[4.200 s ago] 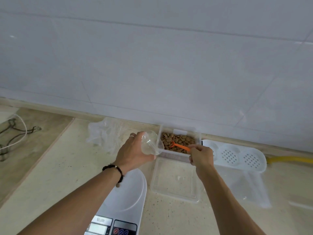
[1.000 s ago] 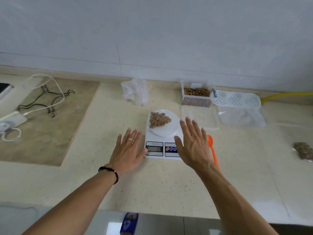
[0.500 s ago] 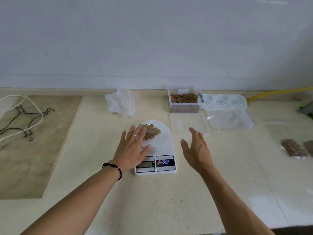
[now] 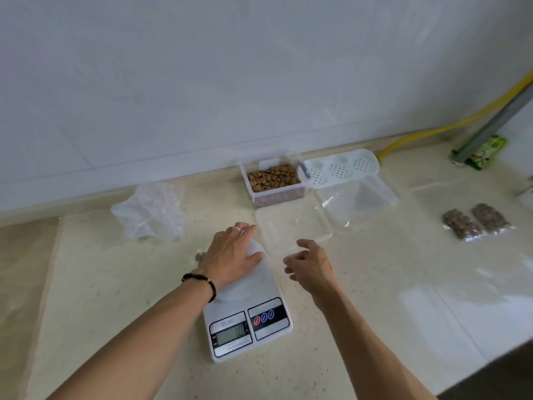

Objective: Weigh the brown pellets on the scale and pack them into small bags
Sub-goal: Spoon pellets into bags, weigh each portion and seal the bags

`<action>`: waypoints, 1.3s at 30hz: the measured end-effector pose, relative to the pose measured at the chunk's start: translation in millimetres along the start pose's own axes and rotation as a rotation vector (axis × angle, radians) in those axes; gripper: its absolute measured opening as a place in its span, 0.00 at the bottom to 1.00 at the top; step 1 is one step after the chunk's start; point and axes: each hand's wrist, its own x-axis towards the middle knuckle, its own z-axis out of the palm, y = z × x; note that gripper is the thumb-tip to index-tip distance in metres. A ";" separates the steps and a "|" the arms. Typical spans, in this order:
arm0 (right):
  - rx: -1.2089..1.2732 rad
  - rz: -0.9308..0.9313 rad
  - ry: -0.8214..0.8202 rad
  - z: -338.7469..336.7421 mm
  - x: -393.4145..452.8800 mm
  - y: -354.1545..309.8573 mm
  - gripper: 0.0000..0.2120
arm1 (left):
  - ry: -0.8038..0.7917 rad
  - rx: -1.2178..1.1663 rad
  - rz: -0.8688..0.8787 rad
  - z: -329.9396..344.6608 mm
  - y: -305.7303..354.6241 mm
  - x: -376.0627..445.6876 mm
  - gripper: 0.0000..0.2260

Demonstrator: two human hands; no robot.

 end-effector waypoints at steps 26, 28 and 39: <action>0.289 -0.465 0.055 -50.7 -70.5 -136.5 0.12 | 0.171 -1.006 -0.085 -165.7 49.7 -27.9 0.10; 0.247 -0.522 0.080 -53.5 -79.5 -142.9 0.14 | 0.215 -0.996 -0.055 -176.1 57.1 -33.8 0.10; 0.306 -0.604 0.030 -67.3 -117.0 -159.4 0.09 | 0.250 -0.874 0.075 -211.3 80.5 -54.9 0.07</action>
